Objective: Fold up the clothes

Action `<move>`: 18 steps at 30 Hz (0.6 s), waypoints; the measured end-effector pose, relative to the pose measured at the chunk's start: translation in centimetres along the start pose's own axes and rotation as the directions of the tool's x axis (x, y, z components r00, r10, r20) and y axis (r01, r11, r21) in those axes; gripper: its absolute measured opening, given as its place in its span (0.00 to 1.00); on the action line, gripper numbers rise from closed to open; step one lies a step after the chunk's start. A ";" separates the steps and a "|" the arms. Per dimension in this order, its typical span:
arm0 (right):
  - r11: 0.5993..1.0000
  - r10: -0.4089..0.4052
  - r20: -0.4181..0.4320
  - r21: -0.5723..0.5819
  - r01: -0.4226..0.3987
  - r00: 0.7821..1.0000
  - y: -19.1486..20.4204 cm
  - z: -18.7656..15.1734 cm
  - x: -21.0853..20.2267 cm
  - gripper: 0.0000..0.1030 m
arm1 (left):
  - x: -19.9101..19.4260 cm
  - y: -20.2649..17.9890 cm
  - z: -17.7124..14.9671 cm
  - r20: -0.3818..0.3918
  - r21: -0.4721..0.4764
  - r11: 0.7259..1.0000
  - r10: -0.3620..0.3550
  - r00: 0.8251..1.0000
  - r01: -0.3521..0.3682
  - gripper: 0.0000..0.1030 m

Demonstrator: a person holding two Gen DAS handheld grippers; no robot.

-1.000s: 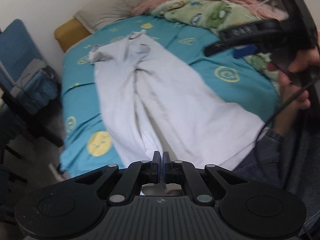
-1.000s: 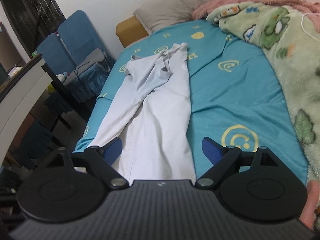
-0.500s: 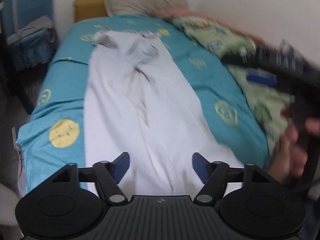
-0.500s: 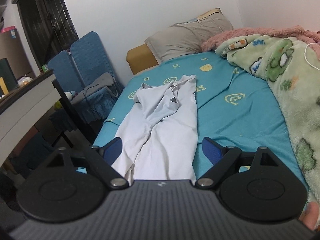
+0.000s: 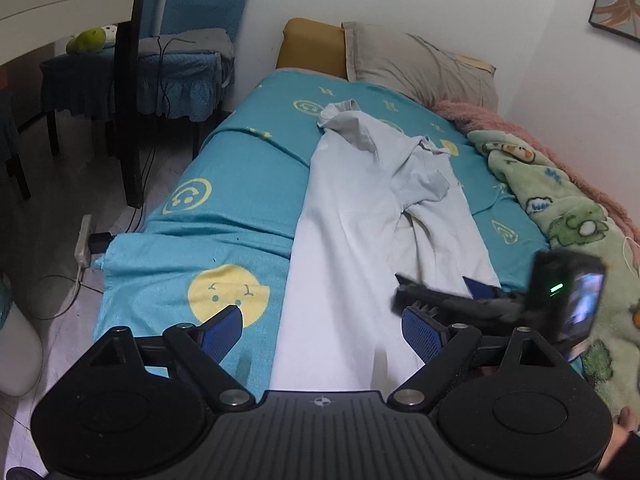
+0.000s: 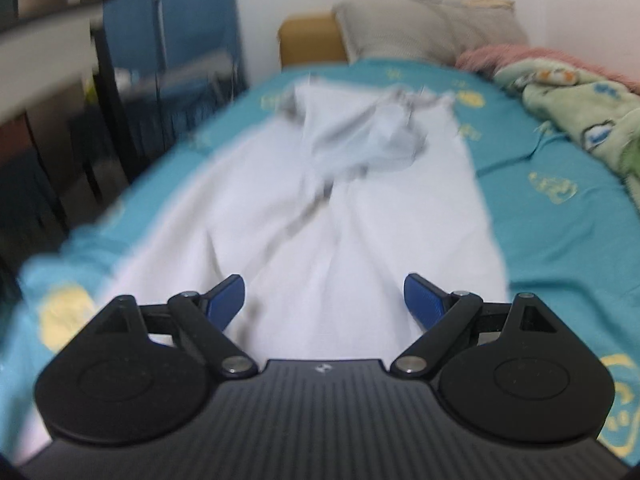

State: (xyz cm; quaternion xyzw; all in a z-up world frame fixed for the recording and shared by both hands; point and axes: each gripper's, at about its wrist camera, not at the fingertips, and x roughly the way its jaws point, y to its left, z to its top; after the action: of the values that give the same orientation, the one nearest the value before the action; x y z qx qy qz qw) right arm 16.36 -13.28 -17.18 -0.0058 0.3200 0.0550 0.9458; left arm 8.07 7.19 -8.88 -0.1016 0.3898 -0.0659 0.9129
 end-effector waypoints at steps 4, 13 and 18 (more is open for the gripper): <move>1.000 -0.016 0.004 -0.023 0.016 1.000 0.5 -0.4 0.1 0.88 | 1.4 0.4 -0.4 -0.035 -0.020 1.000 -0.003 0.999 0.002 0.86; 1.000 -0.022 -0.001 -0.007 0.022 1.000 0.4 -0.3 0.1 0.88 | 1.5 0.5 -0.7 -0.039 -0.027 1.000 -0.001 0.999 0.000 0.86; 1.000 -0.021 -0.003 -0.005 0.021 1.000 0.4 -0.3 0.1 0.88 | -0.1 -0.6 -1.0 -0.006 0.012 1.000 0.005 1.000 -0.004 0.86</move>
State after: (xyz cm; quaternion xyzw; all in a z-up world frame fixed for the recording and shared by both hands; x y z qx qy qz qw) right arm 16.25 -12.86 -17.45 -0.0116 0.3210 0.0458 0.9459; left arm 7.26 6.50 -9.40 -0.0953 0.3925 -0.0665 0.9124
